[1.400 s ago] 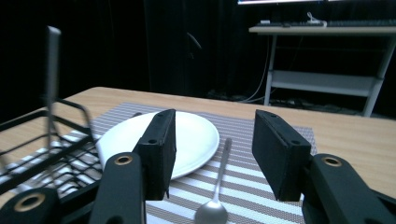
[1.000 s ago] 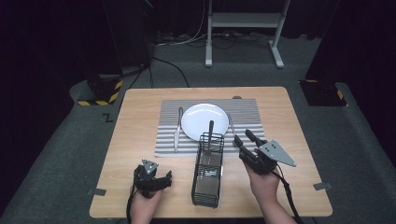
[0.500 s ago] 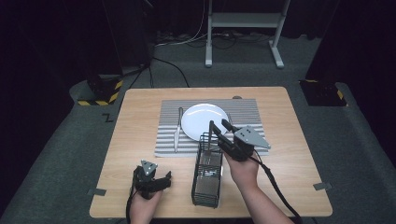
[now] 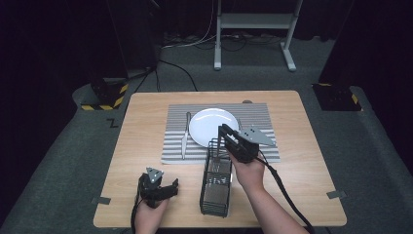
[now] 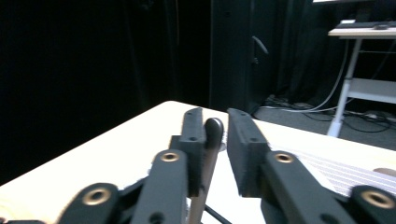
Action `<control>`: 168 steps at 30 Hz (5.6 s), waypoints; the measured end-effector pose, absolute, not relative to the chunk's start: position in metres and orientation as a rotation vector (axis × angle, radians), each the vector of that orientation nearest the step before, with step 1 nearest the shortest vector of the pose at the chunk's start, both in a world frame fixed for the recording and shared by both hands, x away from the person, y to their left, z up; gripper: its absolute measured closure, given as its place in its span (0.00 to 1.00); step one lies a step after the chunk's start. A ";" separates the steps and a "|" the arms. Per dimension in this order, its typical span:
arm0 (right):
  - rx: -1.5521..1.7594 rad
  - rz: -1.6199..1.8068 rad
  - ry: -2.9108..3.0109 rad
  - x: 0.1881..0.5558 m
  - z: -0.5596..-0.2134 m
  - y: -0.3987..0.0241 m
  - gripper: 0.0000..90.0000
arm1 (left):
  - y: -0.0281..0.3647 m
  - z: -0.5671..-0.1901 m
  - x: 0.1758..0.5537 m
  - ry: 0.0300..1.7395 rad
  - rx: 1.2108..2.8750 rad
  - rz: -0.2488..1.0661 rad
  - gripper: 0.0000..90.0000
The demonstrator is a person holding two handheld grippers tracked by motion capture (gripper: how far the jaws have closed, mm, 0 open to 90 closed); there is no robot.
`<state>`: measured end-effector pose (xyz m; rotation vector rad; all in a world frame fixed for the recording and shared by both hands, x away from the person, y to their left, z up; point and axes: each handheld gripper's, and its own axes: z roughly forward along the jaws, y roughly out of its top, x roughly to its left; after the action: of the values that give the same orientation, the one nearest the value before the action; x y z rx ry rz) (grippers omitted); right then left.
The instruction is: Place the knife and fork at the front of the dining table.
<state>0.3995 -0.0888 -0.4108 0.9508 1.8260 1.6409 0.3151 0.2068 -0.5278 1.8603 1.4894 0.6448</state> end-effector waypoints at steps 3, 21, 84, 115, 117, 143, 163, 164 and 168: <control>0.928 1.638 1.835 0.397 -0.410 -0.088 0.91 | 0.207 -0.528 0.315 1.490 1.864 0.644 0.13; 0.839 1.743 1.840 0.372 -0.405 -0.082 0.97 | 0.207 -0.528 0.315 1.492 1.860 0.642 0.13; 0.747 1.891 1.563 0.343 -0.329 -0.141 0.97 | 0.206 -0.528 0.316 1.498 1.864 0.647 0.13; 0.925 1.623 1.517 0.370 -0.379 -0.214 0.97 | 0.206 -0.528 0.316 1.496 1.864 0.656 0.13; 0.956 1.599 1.519 0.377 -0.390 -0.220 0.97 | 0.206 -0.528 0.315 1.495 1.865 0.657 0.13; 1.003 1.475 1.569 0.428 -0.425 -0.222 0.97 | 0.208 -0.527 0.312 1.492 1.829 0.657 0.13; 1.102 1.512 1.549 0.480 -0.436 -0.216 0.97 | 0.207 -0.527 0.312 1.487 1.834 0.670 0.13; 1.103 1.509 1.551 0.484 -0.437 -0.214 0.97 | 0.207 -0.527 0.312 1.487 1.834 0.670 0.13; 1.110 1.495 1.567 0.498 -0.441 -0.209 0.97 | 0.207 -0.527 0.312 1.484 1.834 0.669 0.13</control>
<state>0.4975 -0.2086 -0.4408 1.1103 1.5674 1.4950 0.3124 0.2073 -0.5270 1.8337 1.4836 0.6687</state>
